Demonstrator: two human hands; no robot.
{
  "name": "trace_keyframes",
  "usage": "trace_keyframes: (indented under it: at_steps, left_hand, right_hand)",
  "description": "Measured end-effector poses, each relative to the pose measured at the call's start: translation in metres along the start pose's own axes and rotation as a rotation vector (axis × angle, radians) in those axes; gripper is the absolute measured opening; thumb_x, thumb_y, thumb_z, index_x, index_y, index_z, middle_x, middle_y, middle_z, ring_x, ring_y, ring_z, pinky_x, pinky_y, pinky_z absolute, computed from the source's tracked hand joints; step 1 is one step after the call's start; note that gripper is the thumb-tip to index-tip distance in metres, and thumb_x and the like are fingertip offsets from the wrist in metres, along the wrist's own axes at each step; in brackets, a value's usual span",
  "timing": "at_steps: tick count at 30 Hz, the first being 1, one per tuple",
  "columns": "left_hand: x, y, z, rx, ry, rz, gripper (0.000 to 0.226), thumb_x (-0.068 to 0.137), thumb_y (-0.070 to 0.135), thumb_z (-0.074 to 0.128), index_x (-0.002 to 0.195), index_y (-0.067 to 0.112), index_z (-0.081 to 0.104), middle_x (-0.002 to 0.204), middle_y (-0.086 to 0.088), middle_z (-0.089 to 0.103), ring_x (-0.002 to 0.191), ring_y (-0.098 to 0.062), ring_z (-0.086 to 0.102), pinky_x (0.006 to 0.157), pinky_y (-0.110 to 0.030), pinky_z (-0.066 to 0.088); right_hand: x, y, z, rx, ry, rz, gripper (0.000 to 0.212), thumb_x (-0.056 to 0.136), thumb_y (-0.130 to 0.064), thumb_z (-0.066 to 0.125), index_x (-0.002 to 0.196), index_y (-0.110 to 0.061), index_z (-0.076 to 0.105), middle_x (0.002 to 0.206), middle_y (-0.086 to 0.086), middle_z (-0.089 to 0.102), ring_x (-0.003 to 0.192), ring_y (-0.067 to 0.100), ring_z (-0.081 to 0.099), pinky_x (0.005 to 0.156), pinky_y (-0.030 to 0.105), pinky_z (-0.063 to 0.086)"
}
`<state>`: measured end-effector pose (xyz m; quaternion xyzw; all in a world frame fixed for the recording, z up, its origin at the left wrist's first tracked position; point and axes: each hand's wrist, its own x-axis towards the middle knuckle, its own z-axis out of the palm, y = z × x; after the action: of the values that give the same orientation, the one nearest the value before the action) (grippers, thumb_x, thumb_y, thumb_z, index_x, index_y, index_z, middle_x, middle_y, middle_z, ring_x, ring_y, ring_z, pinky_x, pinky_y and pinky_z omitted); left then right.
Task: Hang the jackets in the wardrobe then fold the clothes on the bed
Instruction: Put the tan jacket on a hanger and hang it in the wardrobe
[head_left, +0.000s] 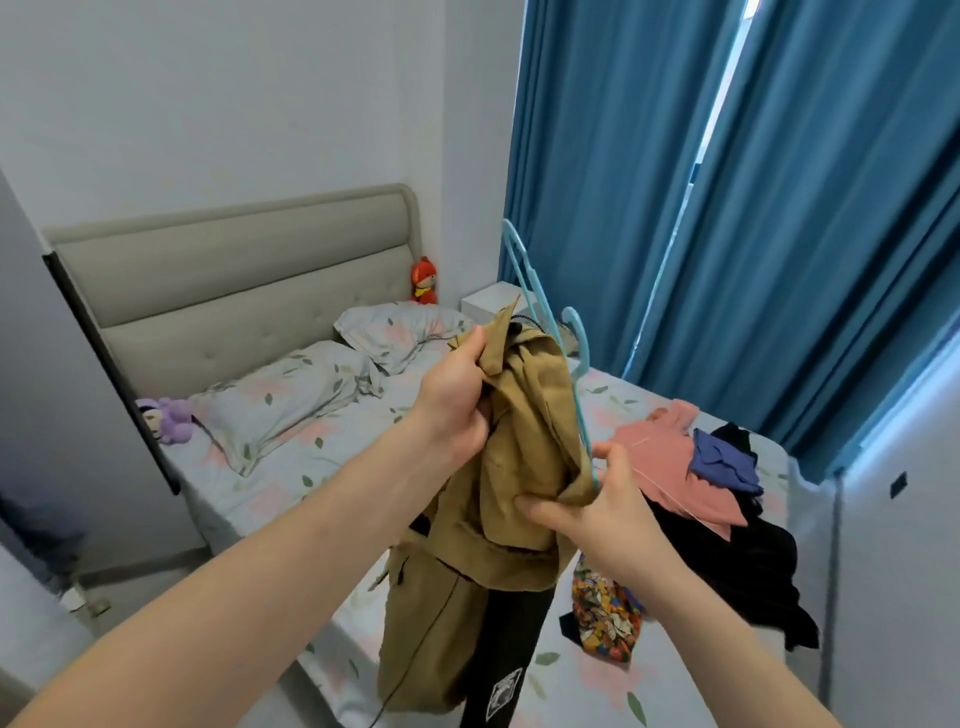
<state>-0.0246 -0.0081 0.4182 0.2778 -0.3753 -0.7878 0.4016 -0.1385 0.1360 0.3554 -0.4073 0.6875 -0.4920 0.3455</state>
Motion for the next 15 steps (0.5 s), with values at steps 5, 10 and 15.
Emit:
trace_keyframes:
  at_steps: [5,10,15]
  left_hand:
    - [0.004,0.017,-0.023,0.255,0.019,0.080,0.027,0.107,0.034,0.051,0.118,0.018,0.070,0.118,-0.001,0.075,0.111,-0.017,0.068,0.079,-0.032,0.062]
    - [0.013,-0.015,-0.092,0.783,-0.028,0.034,0.065,0.086,0.074,0.057,0.111,0.015,0.066,0.115,0.006,0.068,0.110,-0.016,0.064,0.085,-0.033,0.056]
    - [0.006,-0.064,-0.131,1.190,-0.303,0.167,0.051,0.092,0.057,0.064,0.139,0.040,0.052,0.135,0.020,0.059,0.125,-0.006,0.056,0.106,-0.036,0.048]
  right_hand:
    - [0.032,-0.022,-0.019,0.115,0.352,-0.091,0.017,0.094,-0.001,0.057,0.100,-0.014,0.066,0.089,-0.005,0.068,0.088,0.017,0.064,0.068,0.018,0.049]
    - [0.046,-0.071,-0.037,0.180,0.269,-0.200,0.028,0.083,0.009,0.056,0.082,-0.016,0.067,0.071,-0.004,0.068,0.072,0.015,0.063,0.071,0.032,0.053]
    - [0.049,-0.095,-0.028,0.194,0.134,-0.156,0.027,0.087,0.010,0.052,0.083,-0.012,0.066,0.071,0.004,0.066,0.063,0.018,0.062,0.061,0.029,0.058]
